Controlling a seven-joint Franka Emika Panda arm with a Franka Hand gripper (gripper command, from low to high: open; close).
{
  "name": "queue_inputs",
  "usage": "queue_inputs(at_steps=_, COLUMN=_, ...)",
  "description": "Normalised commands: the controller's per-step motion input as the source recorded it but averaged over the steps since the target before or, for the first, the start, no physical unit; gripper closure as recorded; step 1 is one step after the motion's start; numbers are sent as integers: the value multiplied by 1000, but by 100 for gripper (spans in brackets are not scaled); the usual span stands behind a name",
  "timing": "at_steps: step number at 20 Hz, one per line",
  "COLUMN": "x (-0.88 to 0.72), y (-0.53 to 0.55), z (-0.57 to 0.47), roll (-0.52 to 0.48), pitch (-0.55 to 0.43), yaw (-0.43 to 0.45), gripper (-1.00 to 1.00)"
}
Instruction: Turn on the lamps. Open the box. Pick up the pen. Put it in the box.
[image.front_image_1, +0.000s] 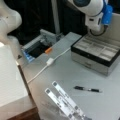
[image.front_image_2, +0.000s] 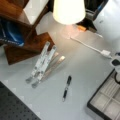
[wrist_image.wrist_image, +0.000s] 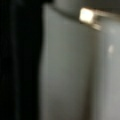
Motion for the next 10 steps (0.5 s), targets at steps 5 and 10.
queue_inputs(at_steps=5, x=-77, y=115, z=-55, roll=-9, pitch=7, yaw=-105, gripper=-100)
queue_inputs(at_steps=10, x=-120, y=207, z=-39, roll=-5, pitch=-4, yaw=-121, gripper=-100)
